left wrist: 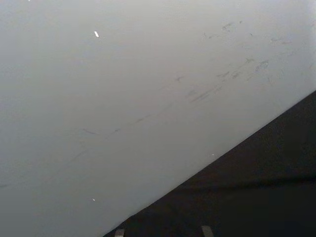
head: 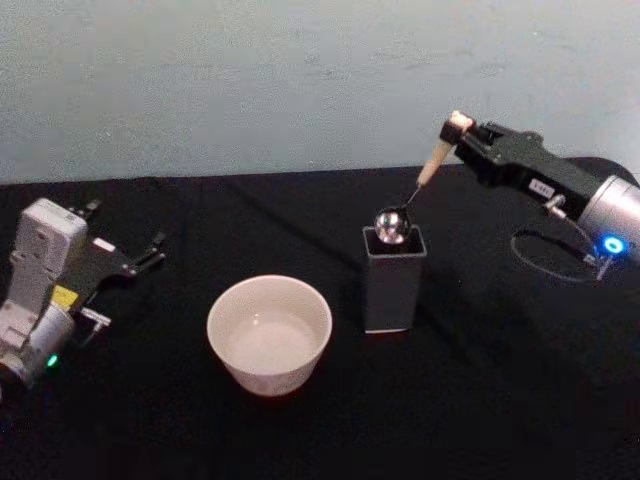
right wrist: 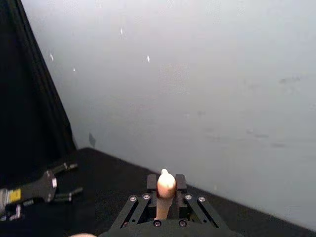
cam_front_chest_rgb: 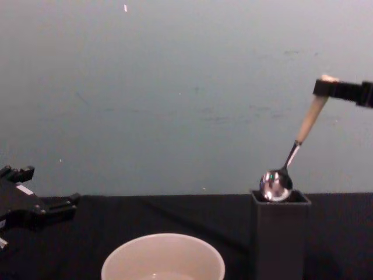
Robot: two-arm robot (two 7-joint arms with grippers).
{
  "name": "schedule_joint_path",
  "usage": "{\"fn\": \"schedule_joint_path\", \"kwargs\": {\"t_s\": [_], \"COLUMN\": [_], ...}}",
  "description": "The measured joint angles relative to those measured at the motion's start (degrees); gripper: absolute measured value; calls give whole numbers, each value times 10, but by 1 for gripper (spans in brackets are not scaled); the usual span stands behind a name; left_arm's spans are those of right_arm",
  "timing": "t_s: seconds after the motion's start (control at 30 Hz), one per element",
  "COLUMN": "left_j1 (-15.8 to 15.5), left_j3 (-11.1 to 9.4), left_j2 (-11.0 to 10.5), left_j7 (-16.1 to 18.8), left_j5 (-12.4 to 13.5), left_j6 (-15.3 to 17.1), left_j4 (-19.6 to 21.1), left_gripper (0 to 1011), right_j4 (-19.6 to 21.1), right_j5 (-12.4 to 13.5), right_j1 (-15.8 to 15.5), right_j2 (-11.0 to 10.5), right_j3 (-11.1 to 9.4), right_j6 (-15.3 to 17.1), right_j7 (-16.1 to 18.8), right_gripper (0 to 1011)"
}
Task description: Pick up the stirring spoon with one hand, stir inside the cup, then place it back in its original position.
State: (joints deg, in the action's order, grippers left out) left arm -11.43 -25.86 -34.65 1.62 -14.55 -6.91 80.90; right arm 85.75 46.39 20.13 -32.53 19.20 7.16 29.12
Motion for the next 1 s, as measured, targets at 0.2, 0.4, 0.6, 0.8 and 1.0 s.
{"fn": "schedule_joint_path", "kwargs": {"t_s": [0.2, 0.4, 0.6, 0.8, 1.0], "left_j1": [0, 0, 0, 0, 0], "left_j3": [0, 0, 0, 0, 0], "left_j2": [0, 0, 0, 0, 0], "left_j7": [0, 0, 0, 0, 0], "left_j5": [0, 0, 0, 0, 0], "left_j6": [0, 0, 0, 0, 0], "left_j4": [0, 0, 0, 0, 0], "left_gripper": [1001, 1001, 1001, 1001, 1001], "right_j4": [8, 11, 11, 11, 9], "right_j5": [22, 33, 38, 41, 40], "right_j1": [6, 13, 22, 28, 33], "right_j2": [-1, 4, 11, 15, 18], "right_j3": [-9, -6, 11, 32, 59], "right_j6": [-2, -4, -6, -5, -6], "right_j7": [-7, -12, -6, 6, 25], "right_gripper": [214, 214, 214, 214, 214]}}
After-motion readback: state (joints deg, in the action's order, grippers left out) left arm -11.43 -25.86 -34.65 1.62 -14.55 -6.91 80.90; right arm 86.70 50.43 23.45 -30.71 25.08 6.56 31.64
